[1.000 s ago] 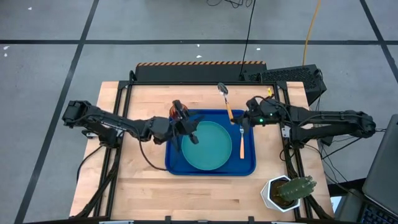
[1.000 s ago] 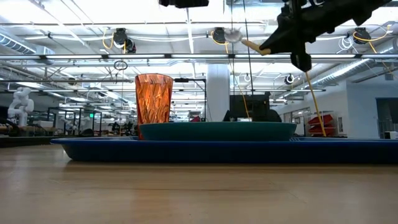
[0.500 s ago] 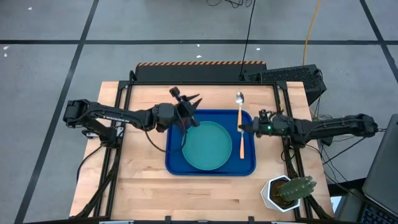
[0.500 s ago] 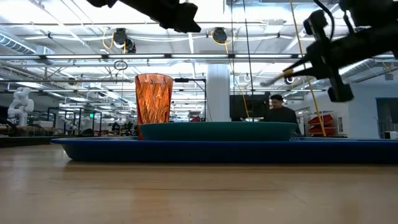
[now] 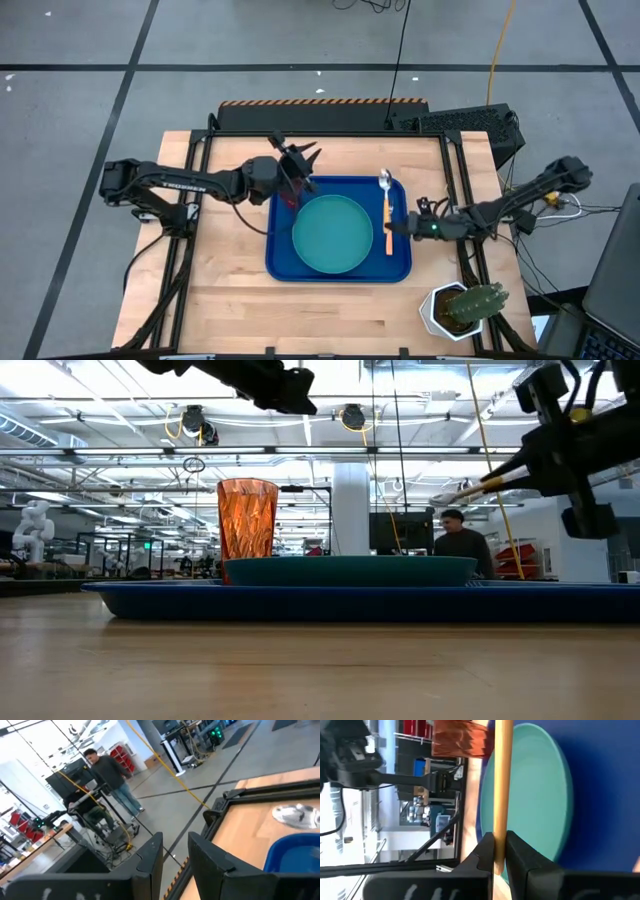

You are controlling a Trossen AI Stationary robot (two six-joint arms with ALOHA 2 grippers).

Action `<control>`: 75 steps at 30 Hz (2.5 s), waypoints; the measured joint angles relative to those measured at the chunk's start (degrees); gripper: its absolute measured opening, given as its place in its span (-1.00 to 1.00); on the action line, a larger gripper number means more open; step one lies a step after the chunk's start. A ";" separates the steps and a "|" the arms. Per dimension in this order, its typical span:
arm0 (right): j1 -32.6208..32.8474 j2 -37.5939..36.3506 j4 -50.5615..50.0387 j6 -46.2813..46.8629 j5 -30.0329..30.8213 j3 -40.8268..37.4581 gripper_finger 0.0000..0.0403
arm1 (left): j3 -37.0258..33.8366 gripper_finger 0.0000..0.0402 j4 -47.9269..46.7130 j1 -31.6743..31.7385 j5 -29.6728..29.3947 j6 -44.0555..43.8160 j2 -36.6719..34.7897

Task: Pick and place plate/cup/fork/spoon on tray
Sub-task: Put the orange spoon on the blue tray to the right of the yellow fork

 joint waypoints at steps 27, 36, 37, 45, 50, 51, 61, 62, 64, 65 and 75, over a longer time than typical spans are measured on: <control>20.29 34.75 30.66 21.87 22.35 0.08 -0.96 | 0.02 -0.53 -3.83 -1.97 -0.58 -3.46 -2.29; 21.64 41.50 36.67 28.06 23.61 0.22 -0.96 | 0.02 -0.53 -4.08 -1.50 -0.57 -3.02 -2.29; 21.66 41.79 37.02 28.64 23.07 0.23 -0.96 | 0.02 -0.53 -4.20 -1.31 -0.57 -3.19 -2.29; 21.67 41.86 36.42 29.61 17.82 0.22 -0.96 | 0.02 -0.53 -4.50 -1.33 -0.53 -3.54 -2.29; 21.50 40.88 36.57 27.90 16.63 0.15 -0.96 | 0.02 -0.53 -4.50 -1.31 -0.55 -3.70 -2.29; 21.29 40.27 36.68 26.78 16.63 0.15 -0.96 | 0.02 -0.53 -4.53 -1.31 -0.53 -3.71 -2.29; 19.41 30.25 30.14 16.18 16.12 -0.05 -0.96 | 0.02 -0.53 -4.88 -1.33 -0.52 -4.15 -2.29; 19.41 29.08 29.03 15.57 16.15 -0.07 -0.96 | 0.02 -0.53 -4.88 -1.33 -0.50 -4.15 -2.29; 19.41 26.78 27.04 15.00 16.12 0.00 -0.97 | 0.02 -0.53 -4.90 -1.33 -0.50 -4.17 -2.29; 19.41 25.68 25.20 14.96 15.58 0.00 -0.97 | 0.02 -0.53 -4.90 -1.33 -0.51 -4.17 -2.29; 20.27 12.14 2.72 17.82 10.34 0.00 -0.97 | 0.02 -0.53 -5.38 -1.33 -0.50 -4.23 -2.29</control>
